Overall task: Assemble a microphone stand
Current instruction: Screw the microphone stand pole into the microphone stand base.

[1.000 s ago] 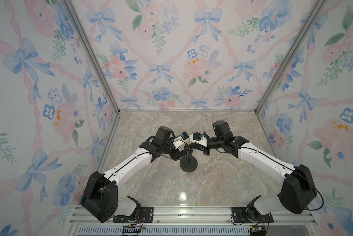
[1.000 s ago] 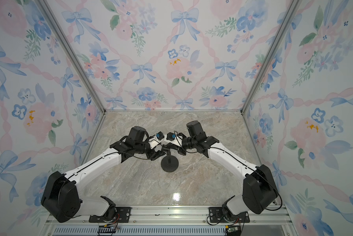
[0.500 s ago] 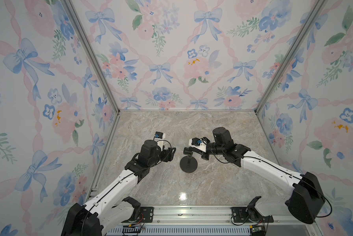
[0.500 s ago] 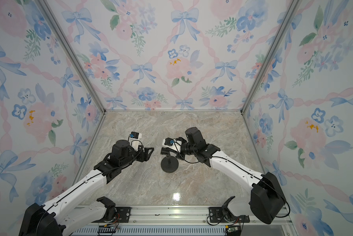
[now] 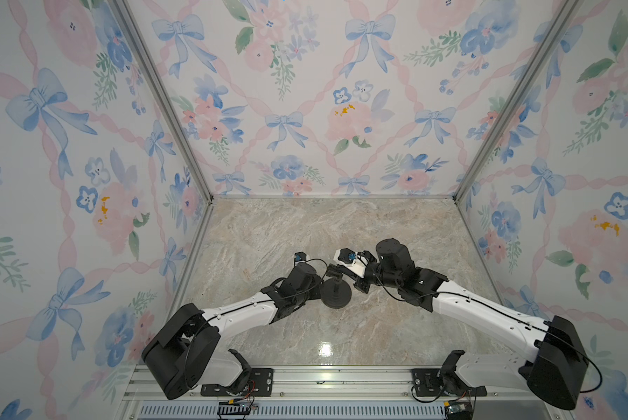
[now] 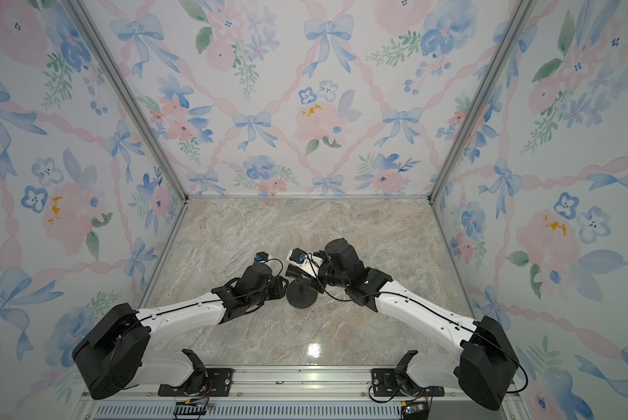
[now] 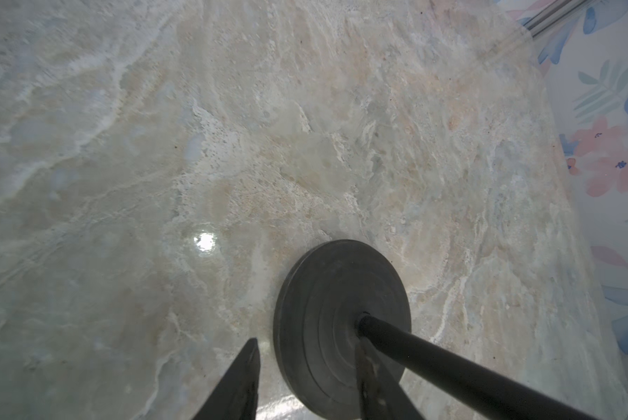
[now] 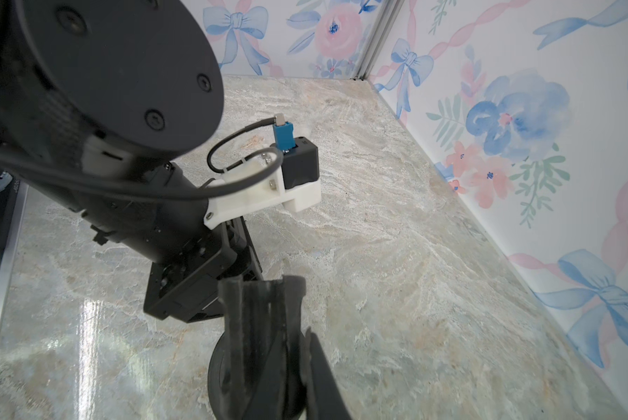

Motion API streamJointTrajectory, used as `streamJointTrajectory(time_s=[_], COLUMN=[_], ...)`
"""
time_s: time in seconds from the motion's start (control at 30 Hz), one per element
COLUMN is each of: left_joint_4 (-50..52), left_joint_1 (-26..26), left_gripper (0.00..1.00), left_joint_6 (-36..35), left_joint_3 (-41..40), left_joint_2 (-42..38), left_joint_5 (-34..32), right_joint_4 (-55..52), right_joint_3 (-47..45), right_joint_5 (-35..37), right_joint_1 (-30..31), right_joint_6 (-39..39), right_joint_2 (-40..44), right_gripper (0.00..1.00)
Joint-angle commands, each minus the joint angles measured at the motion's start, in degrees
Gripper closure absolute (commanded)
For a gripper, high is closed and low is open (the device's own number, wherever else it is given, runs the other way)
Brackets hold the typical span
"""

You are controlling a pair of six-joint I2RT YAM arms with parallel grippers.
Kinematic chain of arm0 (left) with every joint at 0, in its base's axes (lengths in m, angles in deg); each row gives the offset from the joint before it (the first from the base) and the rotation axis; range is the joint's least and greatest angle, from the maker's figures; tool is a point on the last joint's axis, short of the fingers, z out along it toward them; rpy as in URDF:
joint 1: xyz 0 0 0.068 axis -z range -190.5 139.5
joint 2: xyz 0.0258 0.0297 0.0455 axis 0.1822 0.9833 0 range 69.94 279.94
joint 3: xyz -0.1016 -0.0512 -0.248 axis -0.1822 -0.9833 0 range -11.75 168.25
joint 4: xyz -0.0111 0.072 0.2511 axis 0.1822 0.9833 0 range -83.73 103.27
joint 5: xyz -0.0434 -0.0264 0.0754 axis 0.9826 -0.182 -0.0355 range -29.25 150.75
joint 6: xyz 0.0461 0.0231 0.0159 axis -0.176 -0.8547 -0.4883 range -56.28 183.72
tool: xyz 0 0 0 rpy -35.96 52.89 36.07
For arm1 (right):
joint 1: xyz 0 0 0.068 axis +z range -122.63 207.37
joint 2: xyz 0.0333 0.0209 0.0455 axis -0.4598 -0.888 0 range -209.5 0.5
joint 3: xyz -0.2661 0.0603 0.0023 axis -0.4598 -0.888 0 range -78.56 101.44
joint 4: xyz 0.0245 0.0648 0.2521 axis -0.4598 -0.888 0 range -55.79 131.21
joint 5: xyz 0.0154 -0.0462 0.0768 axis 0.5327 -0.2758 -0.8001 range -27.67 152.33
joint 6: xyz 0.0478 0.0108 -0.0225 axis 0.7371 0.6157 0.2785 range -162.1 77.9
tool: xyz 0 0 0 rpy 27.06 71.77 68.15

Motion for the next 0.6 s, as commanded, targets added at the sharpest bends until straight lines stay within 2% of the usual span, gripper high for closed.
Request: streamJointTrajectory(time_s=[0.0,0.07,0.23,0.43,0.57], left_joint_4=[-1.04,-1.66,-3.35,-6.32,-7.56], left_joint_1=[0.03,0.04,0.36,0.45,1.30], left_gripper=[0.59,0.59,0.62,0.63,0.63], left_joint_6=[2.34,2.75,3.40,3.76,1.26], left_joint_3=[-0.25,-0.85,-0.25,-3.46,-3.01], left_joint_2=[1.65,2.87,6.23,5.47,9.67], left_joint_5=[-0.24,-0.18,5.00,6.77,8.21], right_joint_4=[-2.45,-1.94,-4.11,-3.88,-4.44], right_joint_3=[-1.99,-2.51,-1.45,-2.41,-2.57], right_joint_5=[5.86,6.45,11.35,14.05,15.58], right_joint_1=[1.09,1.37,2.94,4.12,5.27], right_joint_6=[6.30,6.96,8.00,9.55,10.81], right_joint_2=[1.45,1.67,0.54,0.65,0.79], right_gripper=[0.87,0.87,0.87,0.87,0.87])
